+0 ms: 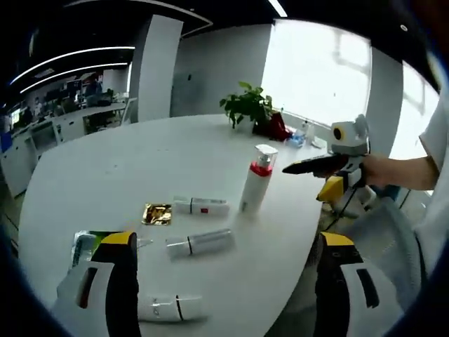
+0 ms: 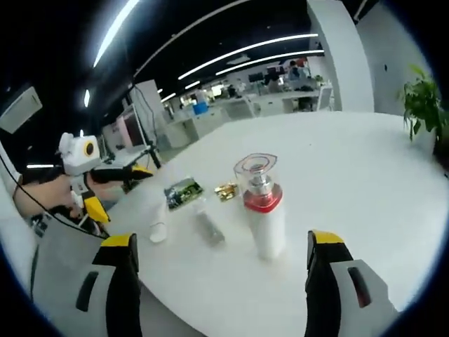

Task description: Arrange the skincare products in the storage area until every visible bottle or jar stands upright without overlapping.

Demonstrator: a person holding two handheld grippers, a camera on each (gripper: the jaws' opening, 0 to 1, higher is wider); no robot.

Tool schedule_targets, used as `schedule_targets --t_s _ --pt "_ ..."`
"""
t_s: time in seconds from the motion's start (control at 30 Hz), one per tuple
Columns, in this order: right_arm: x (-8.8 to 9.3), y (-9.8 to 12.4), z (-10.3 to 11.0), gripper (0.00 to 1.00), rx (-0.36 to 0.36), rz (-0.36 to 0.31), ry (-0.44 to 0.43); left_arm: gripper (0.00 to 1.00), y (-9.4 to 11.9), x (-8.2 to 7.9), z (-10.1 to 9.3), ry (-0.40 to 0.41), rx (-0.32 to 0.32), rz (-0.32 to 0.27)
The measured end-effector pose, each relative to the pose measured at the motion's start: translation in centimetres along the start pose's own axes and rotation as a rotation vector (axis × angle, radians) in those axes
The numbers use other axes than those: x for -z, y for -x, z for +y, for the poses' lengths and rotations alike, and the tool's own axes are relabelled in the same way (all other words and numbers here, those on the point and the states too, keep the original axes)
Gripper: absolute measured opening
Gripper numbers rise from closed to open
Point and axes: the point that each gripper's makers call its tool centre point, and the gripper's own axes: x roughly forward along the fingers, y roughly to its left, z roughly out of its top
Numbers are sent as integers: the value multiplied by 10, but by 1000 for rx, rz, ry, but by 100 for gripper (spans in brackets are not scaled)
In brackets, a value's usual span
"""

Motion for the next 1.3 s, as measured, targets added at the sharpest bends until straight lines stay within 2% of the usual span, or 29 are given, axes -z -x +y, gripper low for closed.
schedule_targets --t_s 0.23,0.47,0.63,0.87,0.97,1.07,1.3 --pt "-1 3 12 98 -5 -13 -2 99 27 14 9 36 -54 -7" --pt "10 6 29 97 -7 -3 -36 99 59 33 14 90 -117 -26" --pt "17 9 35 97 7 18 -32 99 84 47 20 102 -168 -16" --pt "10 14 45 96 5 -6 -50 98 113 55 34 126 -235 -32" --pt "7 16 48 96 5 -16 -58 97 116 56 40 132 -245 -38" --pt "5 18 49 95 3 -30 -73 97 114 50 38 110 -255 -49" --pt "6 21 52 95 0 -25 -72 96 115 49 37 126 -260 -69"
